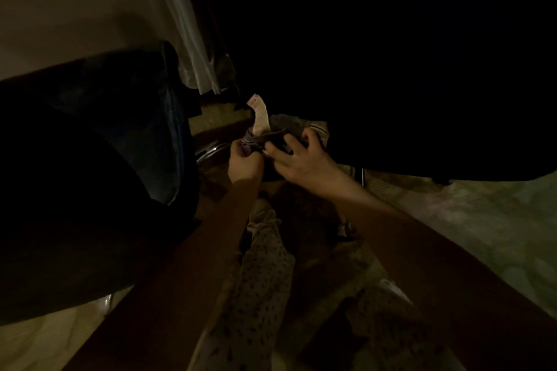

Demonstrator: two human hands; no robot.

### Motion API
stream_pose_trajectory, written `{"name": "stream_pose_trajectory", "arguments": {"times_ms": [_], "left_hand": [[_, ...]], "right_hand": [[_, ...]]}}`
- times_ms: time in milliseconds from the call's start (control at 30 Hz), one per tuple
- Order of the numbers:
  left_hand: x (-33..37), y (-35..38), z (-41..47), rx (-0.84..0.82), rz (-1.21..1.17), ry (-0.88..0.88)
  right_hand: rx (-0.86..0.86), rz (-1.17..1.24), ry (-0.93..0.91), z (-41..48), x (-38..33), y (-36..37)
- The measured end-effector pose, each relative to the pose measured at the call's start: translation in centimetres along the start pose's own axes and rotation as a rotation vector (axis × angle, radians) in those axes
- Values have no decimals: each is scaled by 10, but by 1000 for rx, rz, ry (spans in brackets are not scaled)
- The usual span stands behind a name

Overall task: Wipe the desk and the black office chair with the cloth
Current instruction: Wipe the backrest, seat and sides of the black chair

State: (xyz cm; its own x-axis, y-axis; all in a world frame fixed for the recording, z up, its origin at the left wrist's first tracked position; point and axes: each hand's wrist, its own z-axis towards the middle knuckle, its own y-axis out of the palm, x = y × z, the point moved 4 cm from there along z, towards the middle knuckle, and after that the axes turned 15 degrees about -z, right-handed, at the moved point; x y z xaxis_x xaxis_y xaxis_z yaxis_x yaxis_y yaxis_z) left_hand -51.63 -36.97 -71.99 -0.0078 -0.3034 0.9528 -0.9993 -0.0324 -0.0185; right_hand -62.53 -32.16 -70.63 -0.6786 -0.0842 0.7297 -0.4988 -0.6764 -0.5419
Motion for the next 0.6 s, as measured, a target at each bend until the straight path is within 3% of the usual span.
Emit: {"name": "stream_pose_trajectory", "arguments": {"times_ms": [67,167,267,333,400,500,600], "left_hand": [[-16,6,1,-25,36,-57],[-39,16,-3,-78,112,-197],[-59,25,-7,-185,150,-281],[-62,31,-17,-237,169,-299],[-56,39,-32,-237,105,-231],[-27,57,-56,-244,-14,17],[-6,75,-68,-246,33,108]], "right_hand": [[39,4,-4,-16,-1,6],[-35,72,-53,-39,-6,4],[-346,188,-103,-67,-13,6],[-443,294,-70,-83,-11,1],[-325,232,-87,-89,2,-11],[-22,168,4,-93,36,-23],[34,30,37,-101,63,-18]]}}
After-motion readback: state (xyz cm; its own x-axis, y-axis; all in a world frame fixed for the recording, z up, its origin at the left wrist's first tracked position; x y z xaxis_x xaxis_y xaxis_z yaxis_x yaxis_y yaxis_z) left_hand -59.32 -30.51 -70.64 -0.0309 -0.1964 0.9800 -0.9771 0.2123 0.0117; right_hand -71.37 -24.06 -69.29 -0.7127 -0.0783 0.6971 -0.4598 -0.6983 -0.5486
